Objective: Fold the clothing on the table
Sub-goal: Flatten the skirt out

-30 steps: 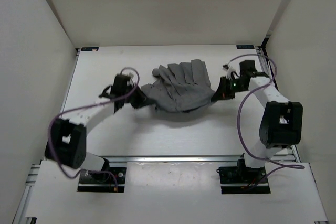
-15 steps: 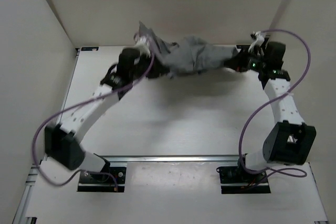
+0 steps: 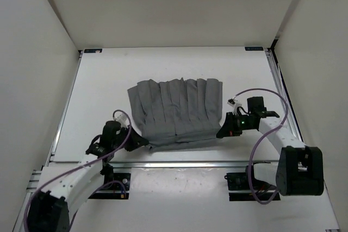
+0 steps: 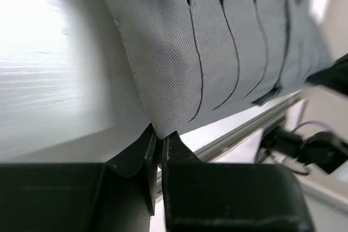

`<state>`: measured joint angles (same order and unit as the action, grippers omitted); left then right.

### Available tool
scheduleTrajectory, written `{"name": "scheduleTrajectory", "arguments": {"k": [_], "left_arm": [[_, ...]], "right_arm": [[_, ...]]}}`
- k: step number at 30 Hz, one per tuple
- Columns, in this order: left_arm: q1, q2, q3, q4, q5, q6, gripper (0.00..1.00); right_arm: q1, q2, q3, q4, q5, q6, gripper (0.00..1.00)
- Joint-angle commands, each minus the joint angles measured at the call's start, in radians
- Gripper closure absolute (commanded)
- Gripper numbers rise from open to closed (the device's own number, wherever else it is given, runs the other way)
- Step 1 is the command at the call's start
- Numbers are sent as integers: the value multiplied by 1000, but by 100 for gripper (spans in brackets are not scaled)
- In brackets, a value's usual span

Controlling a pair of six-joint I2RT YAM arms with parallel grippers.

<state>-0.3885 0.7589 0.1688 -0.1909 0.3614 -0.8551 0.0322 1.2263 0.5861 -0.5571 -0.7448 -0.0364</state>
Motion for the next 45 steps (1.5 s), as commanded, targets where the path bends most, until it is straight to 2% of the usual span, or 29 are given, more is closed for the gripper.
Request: {"name": "scheduleTrajectory", "arguments": {"k": [1,3,5,7,8,10,12,14,16,17,20,22,23,24,25,26,27,28,29,30,31,32,36,38,40,43,45], "left_arm": [[114,-139,-57,-151,-16,4,86],[140,-228,-104,-176,5,-28,87],[142,-288,-133,-170,30,-79,92],[116,-319,-156,-134,28,-162,100],[114,-313,-161,-72,36,-177,100],[176,-226,-135,25,62,-200,100],[223,5,5,91,96,-121,100],[214,192,215,33,70,43,100],[154,386,477,-85,16,142,100],[128,416,541,-97,7,171,100],[85,474,511,-98,27,138,97],[53,418,363,-44,30,82,95],[19,389,285,-33,21,38,91],[4,338,253,-13,8,18,81],[-22,283,177,11,13,-28,75],[-30,261,114,30,33,-69,65],[-35,214,86,44,53,-97,42],[-41,165,46,22,62,-105,31],[-44,110,20,13,63,-110,4],[-41,76,11,-31,50,-117,1],[-41,9,3,-77,36,-121,1],[-18,-56,0,-129,25,-116,1],[134,-188,-5,-223,59,-105,1],[125,-210,-11,-228,65,-125,1],[13,-205,-17,-208,6,-186,1],[-136,-175,-61,-99,-61,-313,1],[-179,-112,-72,-1,-70,-358,2]], "right_arm": [[32,-48,34,-1,84,-65,100],[34,-36,57,-15,71,-59,100],[28,-39,49,-1,82,-42,100],[-12,-25,44,32,62,-8,100],[-31,-11,56,64,53,28,100],[-112,89,119,112,20,125,100],[-184,156,193,189,-57,222,100],[-199,208,335,252,-149,274,100],[-170,217,421,229,-121,244,100],[-158,217,446,200,-90,206,100],[-120,188,365,117,-32,156,100],[-117,138,259,91,-12,148,100],[-114,98,192,74,11,148,100],[-110,72,132,50,28,142,100],[-112,34,85,24,45,136,98],[-110,0,58,13,50,132,89],[-101,-25,55,-3,105,147,79],[-101,-40,66,-10,119,136,51],[-101,-45,70,2,122,139,31],[-107,-44,84,-6,96,130,22],[-110,-44,95,-13,94,130,8],[-129,-37,107,-18,91,132,4],[-156,-33,141,-38,171,124,4],[-129,-28,143,-41,252,101,6],[-120,-27,132,-26,378,70,8],[-115,1,120,-38,383,9,10],[-106,4,120,-56,352,-11,11]]}}
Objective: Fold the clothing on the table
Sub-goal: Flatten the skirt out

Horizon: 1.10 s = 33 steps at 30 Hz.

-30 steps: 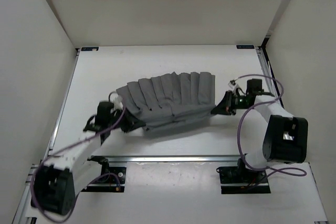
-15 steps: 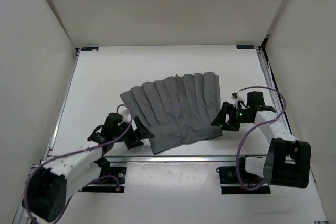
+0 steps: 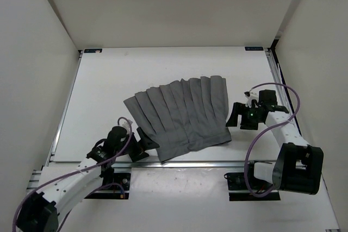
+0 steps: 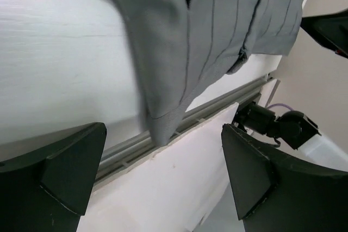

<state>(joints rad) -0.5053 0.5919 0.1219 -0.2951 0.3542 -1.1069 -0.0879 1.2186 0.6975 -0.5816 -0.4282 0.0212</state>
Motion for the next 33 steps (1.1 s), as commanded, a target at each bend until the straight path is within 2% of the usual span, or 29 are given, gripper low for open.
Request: {"name": "scheduleTrajectory", "arguments": {"k": [1,6,9,13,16,17,19,20,21,23,27,29,31,33], "left_arm": [[-73,72,-15,115,-61,-103,1],[-119,258,64,194,-55,-65,1],[-167,365,108,243,-70,-53,1],[-219,489,179,249,-83,-15,2],[-245,520,205,257,-83,-4,9],[-251,522,206,258,-89,-4,14],[-246,517,205,272,-81,-4,27],[-245,523,197,277,-72,-1,37],[-246,520,197,272,-72,5,45],[-242,517,206,271,-72,4,45],[-251,507,206,258,-73,12,43],[-251,493,202,248,-72,10,38],[-254,494,197,255,-69,12,34],[-251,490,190,261,-77,-1,34]], "right_arm": [[23,10,8,-29,40,-73,13],[51,12,-19,-9,23,-75,21],[60,10,-23,-9,13,-78,23],[70,13,-29,0,14,-70,30],[79,9,-24,-3,11,-78,41],[82,7,-24,-9,9,-70,48],[80,15,-30,-4,0,-82,59],[86,18,-33,11,-3,-86,66],[82,13,-38,15,-13,-86,68],[86,22,-47,20,-24,-83,72],[82,36,-36,20,-49,-99,70],[108,33,-29,8,-46,-102,47],[109,32,-27,-3,-49,-101,42],[120,36,-27,-1,-47,-99,42]]}}
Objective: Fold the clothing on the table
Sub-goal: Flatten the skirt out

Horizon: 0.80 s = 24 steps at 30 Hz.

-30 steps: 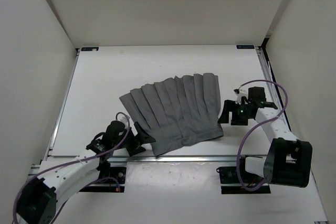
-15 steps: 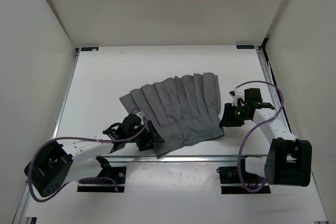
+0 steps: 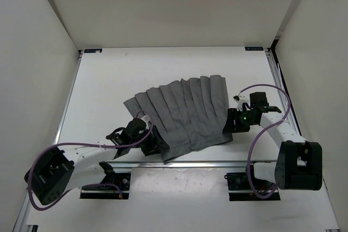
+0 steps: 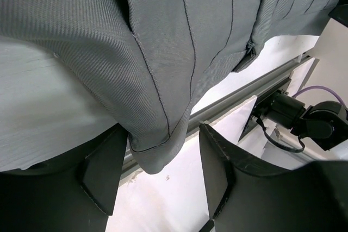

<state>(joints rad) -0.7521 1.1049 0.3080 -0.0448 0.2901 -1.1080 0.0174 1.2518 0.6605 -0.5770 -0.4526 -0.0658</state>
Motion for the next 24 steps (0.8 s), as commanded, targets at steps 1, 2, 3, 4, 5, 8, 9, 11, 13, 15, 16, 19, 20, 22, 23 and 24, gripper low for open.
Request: {"name": "scheduleTrajectory", "arguments": {"k": [1,2,3,4,5,8,9,11,13,15,16,19,20,22,23,24], "left_arm": [[-6,-22,5,16,-14,-3,34],[-1,-16,3,16,-9,-1,34],[-1,-17,5,17,-11,0,34],[-6,-11,5,19,-9,0,34],[-7,-7,3,23,-8,-4,35],[-3,3,8,33,0,2,52],[-4,9,8,34,6,2,59],[2,6,9,33,24,11,84],[8,-3,20,20,24,16,100],[17,-34,32,-38,11,34,100],[28,-65,34,-74,17,45,100],[94,-148,5,-125,29,48,100],[112,-195,-1,-145,55,36,100],[175,-284,-23,-190,89,19,100],[189,-353,-23,-226,101,11,100],[218,-406,-26,-263,119,10,100]], "right_arm": [[12,6,11,-4,-12,-9,42],[16,3,10,-9,-21,-6,44],[22,3,11,-3,-18,-6,46],[27,6,10,-4,-21,-6,50],[32,8,10,-9,-21,-8,51],[47,15,11,-27,-38,-9,68],[59,21,17,-26,-38,-14,83],[84,6,22,-47,-55,-52,100],[101,-24,31,-67,-81,-66,100],[90,-66,48,-72,-100,-71,100],[84,-96,50,-78,-118,-66,100],[111,-152,47,-112,-115,-55,100],[115,-164,69,-135,-123,-66,100],[105,-179,94,-170,-182,-89,100],[99,-177,105,-193,-211,-92,100],[83,-187,131,-219,-240,-101,100]]}}
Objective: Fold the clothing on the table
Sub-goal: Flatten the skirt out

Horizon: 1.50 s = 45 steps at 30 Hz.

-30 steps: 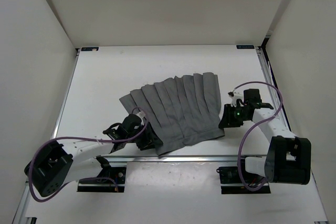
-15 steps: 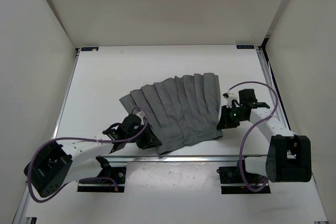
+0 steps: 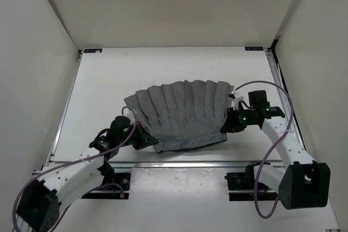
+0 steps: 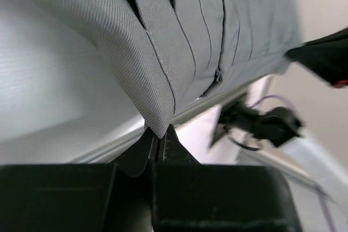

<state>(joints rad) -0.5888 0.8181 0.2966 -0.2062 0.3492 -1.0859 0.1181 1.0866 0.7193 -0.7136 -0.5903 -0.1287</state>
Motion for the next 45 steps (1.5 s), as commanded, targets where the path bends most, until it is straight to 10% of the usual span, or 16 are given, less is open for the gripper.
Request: {"name": "scheduleTrajectory", "arguments": {"k": [1,14,17,18,23,27,28,29,45], "left_arm": [[79,-173,-16,-137,83,-22,100],[219,-419,-76,-207,217,-183,100],[234,-418,-103,-191,235,-186,100],[225,-413,-109,-184,237,-181,100],[135,-361,-145,-113,172,-195,89],[90,-317,-152,-70,148,-198,69],[98,-313,-151,-71,152,-181,47],[96,-300,-139,-79,152,-149,2],[20,-113,84,-378,115,93,1]], "right_arm": [[-34,-17,80,-96,-112,-41,100],[-123,27,101,-189,-235,-71,99],[-83,39,98,-191,-172,-55,78],[-87,36,101,-193,-134,-33,51],[-71,42,117,-211,-36,-40,1],[0,55,109,-216,-2,-25,1],[8,73,117,-210,7,-16,1],[9,85,115,-210,12,-12,1],[147,235,132,-228,86,37,9]]}}
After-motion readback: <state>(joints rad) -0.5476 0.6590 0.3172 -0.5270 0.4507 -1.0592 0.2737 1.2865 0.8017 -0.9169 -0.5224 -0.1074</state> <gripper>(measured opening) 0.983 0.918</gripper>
